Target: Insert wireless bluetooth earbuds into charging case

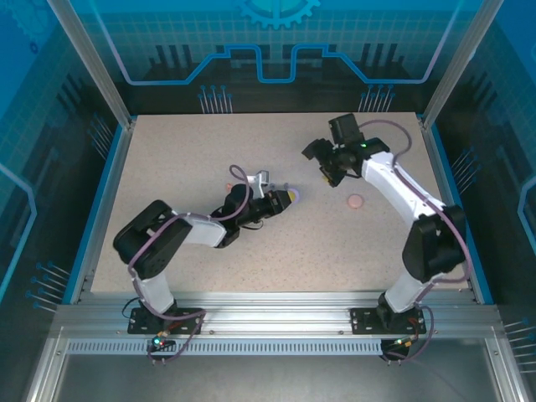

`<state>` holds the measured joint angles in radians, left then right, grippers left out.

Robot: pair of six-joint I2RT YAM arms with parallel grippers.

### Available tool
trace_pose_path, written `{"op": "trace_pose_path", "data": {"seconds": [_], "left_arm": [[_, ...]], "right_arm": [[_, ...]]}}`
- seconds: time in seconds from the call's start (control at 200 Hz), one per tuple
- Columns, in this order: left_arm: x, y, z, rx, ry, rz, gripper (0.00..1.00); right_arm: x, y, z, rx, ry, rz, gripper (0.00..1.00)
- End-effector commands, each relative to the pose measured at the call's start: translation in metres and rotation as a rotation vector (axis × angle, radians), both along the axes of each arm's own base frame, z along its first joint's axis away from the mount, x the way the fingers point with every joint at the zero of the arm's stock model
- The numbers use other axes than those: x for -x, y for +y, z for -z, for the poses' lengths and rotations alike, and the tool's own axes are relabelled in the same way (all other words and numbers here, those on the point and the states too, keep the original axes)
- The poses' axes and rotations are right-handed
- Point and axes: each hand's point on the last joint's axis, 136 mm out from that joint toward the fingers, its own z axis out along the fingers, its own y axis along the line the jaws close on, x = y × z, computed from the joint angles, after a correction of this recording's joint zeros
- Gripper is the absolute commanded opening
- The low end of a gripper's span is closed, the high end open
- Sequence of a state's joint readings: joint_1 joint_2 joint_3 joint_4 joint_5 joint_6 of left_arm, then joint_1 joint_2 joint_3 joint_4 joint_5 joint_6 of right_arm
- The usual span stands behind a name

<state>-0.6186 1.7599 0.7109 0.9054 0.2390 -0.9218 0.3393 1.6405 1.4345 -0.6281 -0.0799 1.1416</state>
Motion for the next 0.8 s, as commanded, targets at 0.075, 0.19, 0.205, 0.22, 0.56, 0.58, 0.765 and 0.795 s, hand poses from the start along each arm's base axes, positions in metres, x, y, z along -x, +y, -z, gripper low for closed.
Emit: {"op": "trace_pose_path", "data": {"seconds": [0.075, 0.19, 0.205, 0.22, 0.56, 0.58, 0.765, 0.795], "left_arm": [[0.018, 0.011, -0.031, -0.044, -0.074, 0.155, 0.0], [0.022, 0.02, -0.047, -0.028, -0.088, 0.206, 0.0], [0.022, 0.021, -0.049, -0.027, -0.09, 0.211, 0.0], [0.023, 0.022, -0.052, -0.026, -0.093, 0.218, 0.0], [0.03, 0.021, -0.079, -0.04, -0.134, 0.276, 0.0], [0.029, 0.02, -0.079, -0.039, -0.134, 0.277, 0.0], [0.026, 0.02, -0.082, -0.04, -0.141, 0.27, 0.0], [0.026, 0.02, -0.082, -0.041, -0.143, 0.27, 0.0]], "right_arm": [[0.019, 0.006, -0.007, 0.039, -0.283, -0.298, 0.82], [0.038, 0.021, -0.016, -0.051, -0.453, -0.451, 0.81], [0.04, 0.023, -0.017, -0.06, -0.468, -0.468, 0.81], [0.043, 0.024, -0.016, -0.071, -0.477, -0.485, 0.81], [0.067, 0.062, -0.021, -0.211, -0.561, -0.665, 0.8], [0.067, 0.064, -0.021, -0.212, -0.56, -0.668, 0.8], [0.068, 0.075, -0.011, -0.226, -0.531, -0.704, 0.78], [0.068, 0.076, -0.008, -0.226, -0.522, -0.706, 0.78]]}}
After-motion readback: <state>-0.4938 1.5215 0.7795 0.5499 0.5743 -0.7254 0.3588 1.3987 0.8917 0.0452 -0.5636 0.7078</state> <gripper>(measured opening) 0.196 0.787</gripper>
